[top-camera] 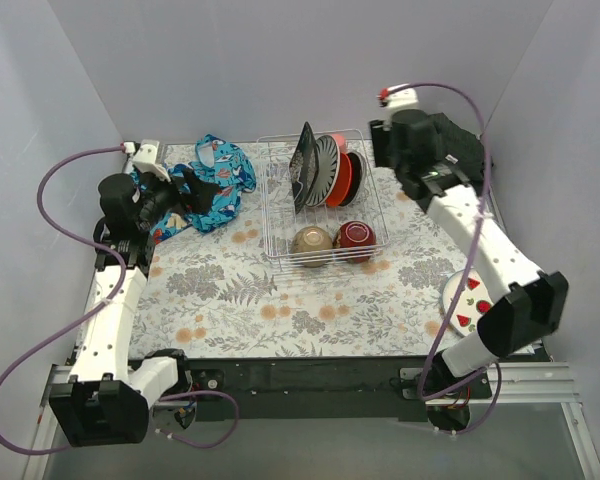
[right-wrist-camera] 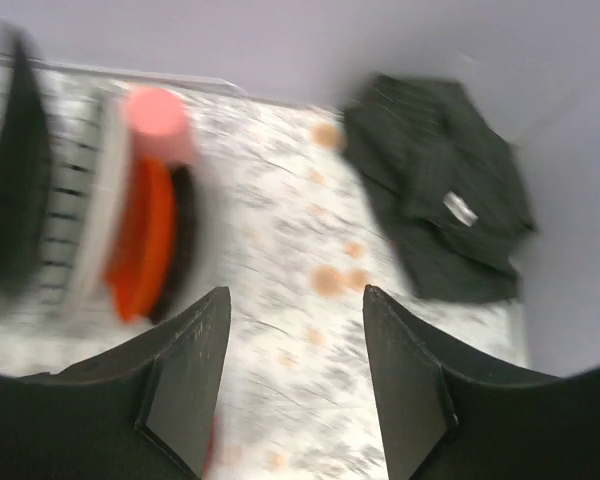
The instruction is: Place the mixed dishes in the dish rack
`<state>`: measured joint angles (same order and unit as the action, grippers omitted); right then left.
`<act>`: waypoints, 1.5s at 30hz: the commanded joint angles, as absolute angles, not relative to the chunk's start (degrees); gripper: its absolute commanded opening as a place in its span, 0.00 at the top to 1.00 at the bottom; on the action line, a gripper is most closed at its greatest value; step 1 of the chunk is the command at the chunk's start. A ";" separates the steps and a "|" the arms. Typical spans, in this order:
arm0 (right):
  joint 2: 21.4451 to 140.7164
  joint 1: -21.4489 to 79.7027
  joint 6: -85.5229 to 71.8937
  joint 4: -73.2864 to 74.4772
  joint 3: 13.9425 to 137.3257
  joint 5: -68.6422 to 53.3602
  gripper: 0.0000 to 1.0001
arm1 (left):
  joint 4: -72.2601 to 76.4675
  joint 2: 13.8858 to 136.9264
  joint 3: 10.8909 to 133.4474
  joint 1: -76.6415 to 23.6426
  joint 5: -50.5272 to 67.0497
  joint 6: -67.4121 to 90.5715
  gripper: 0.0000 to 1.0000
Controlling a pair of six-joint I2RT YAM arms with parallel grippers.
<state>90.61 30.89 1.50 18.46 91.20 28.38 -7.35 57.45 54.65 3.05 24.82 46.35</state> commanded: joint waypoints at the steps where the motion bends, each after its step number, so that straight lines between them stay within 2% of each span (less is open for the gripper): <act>1: 81.24 18.30 12.38 22.40 81.14 16.11 0.35 | -8.87 61.68 58.97 1.06 46.03 45.70 0.07; 2: 80.08 16.28 13.78 23.63 79.56 15.13 0.32 | -10.01 62.74 59.41 0.79 50.49 45.53 0.07; 5: 77.70 7.67 14.15 30.74 76.99 11.09 0.29 | -13.51 67.82 63.53 -6.48 52.12 45.44 0.08; 7: 77.61 1.25 13.10 36.52 77.86 8.80 0.29 | -16.25 71.61 69.39 -14.82 50.02 44.83 0.11; 10: 79.79 -1.93 16.16 44.18 79.18 4.60 0.33 | -22.22 80.05 78.61 -27.48 43.43 44.21 0.11; 11: 80.41 -2.19 19.57 49.08 79.10 3.79 0.40 | -23.28 81.63 79.97 -29.60 42.55 45.69 0.11; 12: 80.77 -2.89 22.04 51.57 78.41 2.04 0.52 | -22.77 83.65 80.68 -31.71 42.02 47.27 0.11; 14: 80.51 -3.51 29.31 54.91 74.13 -3.42 0.84 | -20.84 84.63 80.60 -32.52 41.92 51.48 0.11; 15: 79.90 -3.78 31.53 54.84 71.83 -3.78 0.92 | -20.74 85.16 80.60 -32.69 41.75 52.46 0.11; 17: 77.26 -4.04 37.24 54.06 64.83 -6.58 0.99 | -23.79 85.60 82.34 -32.61 37.63 51.69 0.10; 21: 72.78 -4.04 51.90 49.50 53.13 -9.14 0.99 | -31.45 85.52 87.87 -32.61 31.57 42.93 0.07; 24: 70.23 -4.22 57.19 45.98 46.26 -8.88 0.99 | -35.15 84.55 90.43 -32.52 25.15 37.03 0.03; 30: 69.78 -5.09 64.50 45.09 43.24 -9.85 0.99 | -41.91 82.62 90.09 -32.34 15.39 26.04 0.02; 36: 75.39 -8.78 69.60 43.34 41.84 -9.49 0.99 | -45.17 82.88 88.42 -31.03 7.83 18.29 0.02; 42: 83.57 -10.90 74.43 41.92 41.92 -7.21 0.99 | -45.70 83.32 86.75 -29.18 6.42 17.22 0.02; 45: 82.71 -10.90 80.03 43.32 41.22 -9.66 0.99 | -45.70 82.71 85.53 -28.83 7.47 18.80 0.02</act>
<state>80.64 -10.83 67.29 43.44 44.07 -7.25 -44.69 84.79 86.96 -29.58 8.43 19.18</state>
